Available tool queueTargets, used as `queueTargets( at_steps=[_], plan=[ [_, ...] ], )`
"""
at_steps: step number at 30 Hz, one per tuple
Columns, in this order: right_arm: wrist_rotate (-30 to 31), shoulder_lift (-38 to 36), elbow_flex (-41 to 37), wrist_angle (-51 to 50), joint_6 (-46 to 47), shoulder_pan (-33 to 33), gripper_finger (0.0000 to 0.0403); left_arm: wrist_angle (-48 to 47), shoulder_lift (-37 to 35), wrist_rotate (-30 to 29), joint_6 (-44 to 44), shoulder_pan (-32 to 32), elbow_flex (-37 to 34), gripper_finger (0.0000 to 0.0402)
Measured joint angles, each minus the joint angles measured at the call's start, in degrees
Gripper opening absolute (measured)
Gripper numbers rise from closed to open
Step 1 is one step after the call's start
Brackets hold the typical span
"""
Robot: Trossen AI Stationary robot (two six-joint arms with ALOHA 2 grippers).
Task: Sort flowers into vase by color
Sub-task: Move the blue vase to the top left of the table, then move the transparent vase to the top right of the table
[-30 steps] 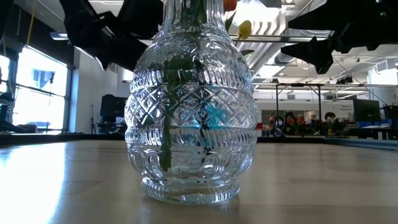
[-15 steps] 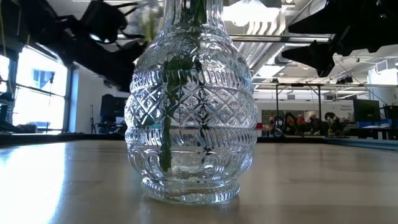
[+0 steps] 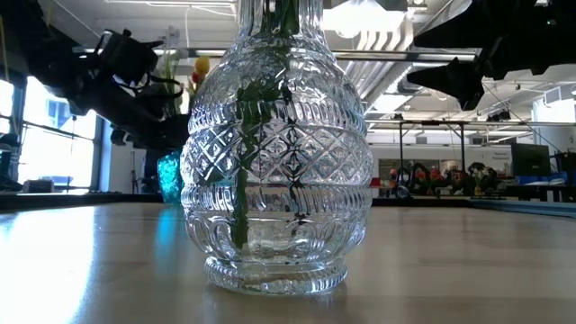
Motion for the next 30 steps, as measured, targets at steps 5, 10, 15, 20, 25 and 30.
queueTargets(
  at_steps=[5,10,15,20,25,30],
  plan=[
    [0.00,-0.01,0.00,-0.01,0.26,0.00,0.0291,0.95,1.32,2.54,-0.59,2.21,0.13,0.0190],
    [0.00,0.00,0.00,-0.13,0.56,-0.01,0.0291,0.41,1.37,4.55,1.51,2.23,0.14,0.0214],
    [0.00,-0.01,0.00,-0.43,0.48,0.00,0.0291,-0.69,-0.23,8.38,5.40,2.05,0.04,0.0270],
    [0.00,-0.01,0.00,-1.10,0.61,0.00,0.0291,-5.46,-2.87,9.36,8.69,1.65,0.04,0.0303],
    [0.00,0.00,0.00,-1.13,0.61,0.00,0.0291,-10.80,-7.60,9.29,10.77,1.68,0.04,0.0305],
    [0.00,-0.01,0.00,-1.14,0.63,-0.02,0.0291,-13.60,-12.75,10.31,11.18,1.68,0.04,0.0305]
  ],
)
